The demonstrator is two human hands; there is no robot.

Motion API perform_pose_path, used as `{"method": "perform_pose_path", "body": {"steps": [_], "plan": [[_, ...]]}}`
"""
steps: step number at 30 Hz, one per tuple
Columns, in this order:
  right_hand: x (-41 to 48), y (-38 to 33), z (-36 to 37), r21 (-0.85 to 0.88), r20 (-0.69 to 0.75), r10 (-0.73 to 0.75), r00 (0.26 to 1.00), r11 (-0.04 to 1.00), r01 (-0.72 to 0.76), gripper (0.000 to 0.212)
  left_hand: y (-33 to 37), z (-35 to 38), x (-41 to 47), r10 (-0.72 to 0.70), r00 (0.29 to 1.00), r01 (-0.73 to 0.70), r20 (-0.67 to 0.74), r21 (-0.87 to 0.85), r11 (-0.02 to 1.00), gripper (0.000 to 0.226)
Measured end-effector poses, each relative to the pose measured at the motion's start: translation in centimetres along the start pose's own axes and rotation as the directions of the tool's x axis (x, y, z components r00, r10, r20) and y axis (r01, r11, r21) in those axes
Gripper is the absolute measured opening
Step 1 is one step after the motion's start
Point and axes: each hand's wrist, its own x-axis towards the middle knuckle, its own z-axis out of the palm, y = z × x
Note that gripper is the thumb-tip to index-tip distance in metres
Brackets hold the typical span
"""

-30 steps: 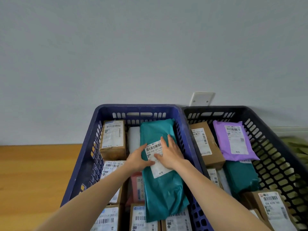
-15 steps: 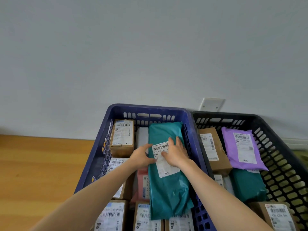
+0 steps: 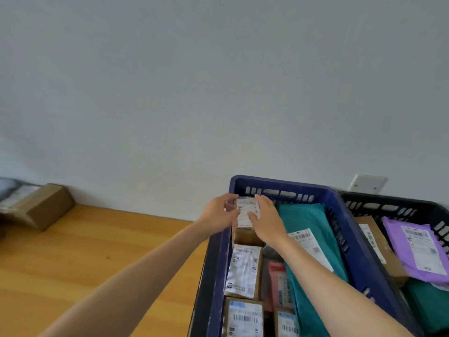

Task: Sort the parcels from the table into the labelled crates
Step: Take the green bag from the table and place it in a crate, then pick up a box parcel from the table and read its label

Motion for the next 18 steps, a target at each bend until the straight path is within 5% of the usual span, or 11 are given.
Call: {"method": "perform_pose_path", "body": {"steps": [18], "plan": [[-3.4,-27.6,19.7,0.137,0.123,-0.258,0.958,0.961,0.242,0.052,-16.4,-29.8,-15.1,-0.202,0.933,0.212,-0.297,0.002,0.977,0.043]]}}
